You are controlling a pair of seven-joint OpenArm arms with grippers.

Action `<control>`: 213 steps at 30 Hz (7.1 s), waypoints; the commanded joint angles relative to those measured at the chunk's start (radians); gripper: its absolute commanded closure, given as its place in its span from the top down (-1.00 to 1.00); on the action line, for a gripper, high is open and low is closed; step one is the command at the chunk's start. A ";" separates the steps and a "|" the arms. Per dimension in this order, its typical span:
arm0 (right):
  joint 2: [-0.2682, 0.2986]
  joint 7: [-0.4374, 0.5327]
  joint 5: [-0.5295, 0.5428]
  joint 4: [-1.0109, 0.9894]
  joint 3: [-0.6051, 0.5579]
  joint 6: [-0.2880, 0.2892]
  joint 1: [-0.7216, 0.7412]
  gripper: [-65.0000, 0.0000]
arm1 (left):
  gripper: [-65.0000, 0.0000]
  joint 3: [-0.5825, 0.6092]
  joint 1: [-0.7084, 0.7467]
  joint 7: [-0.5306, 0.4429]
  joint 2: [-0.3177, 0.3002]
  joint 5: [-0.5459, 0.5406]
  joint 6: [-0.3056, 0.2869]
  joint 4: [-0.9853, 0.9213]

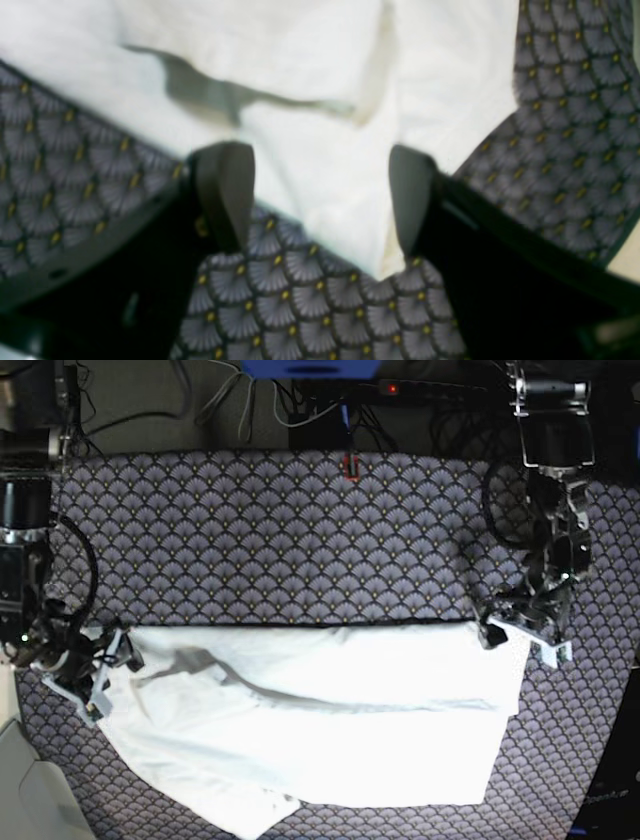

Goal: Fold the T-shirt properly
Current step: 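Lift the shoulder edge with both grippers and fold it toward the hem, then hold the folded edge with both grippers and drag it back, then pull the folded edge back toward the arms' base with both grippers, then release the right gripper and move it over the sleeve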

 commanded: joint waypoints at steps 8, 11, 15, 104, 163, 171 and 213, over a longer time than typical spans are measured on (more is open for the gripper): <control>0.023 -0.011 0.003 0.105 0.039 -0.005 -0.044 0.32 | 0.68 -0.045 -0.014 -0.024 -0.022 -0.009 -0.012 0.007; 0.025 -0.011 0.003 0.106 0.059 -0.005 -0.067 0.32 | 0.68 -0.045 -0.044 -0.024 -0.017 -0.008 -0.005 -0.005; 0.025 -0.011 0.003 0.106 0.073 -0.005 -0.069 0.32 | 0.68 -0.040 -0.083 -0.041 -0.017 -0.008 -0.005 -0.074; 0.095 0.124 0.002 0.070 0.133 -0.005 -0.305 -0.96 | -0.99 0.075 0.048 -0.064 -0.094 -0.014 -0.012 -0.051; -0.012 0.136 0.003 0.403 0.442 -0.005 -0.913 -0.01 | -0.98 -0.189 0.559 0.161 -0.138 -0.006 -0.369 0.354; -0.063 0.125 0.003 0.444 0.585 -0.005 -0.937 0.12 | -0.95 -0.266 0.583 0.183 -0.129 -0.008 -0.377 0.360; -0.198 0.122 0.002 0.760 0.211 -0.005 -0.931 0.12 | 1.00 -0.445 0.602 0.184 -0.025 -0.014 -0.377 0.465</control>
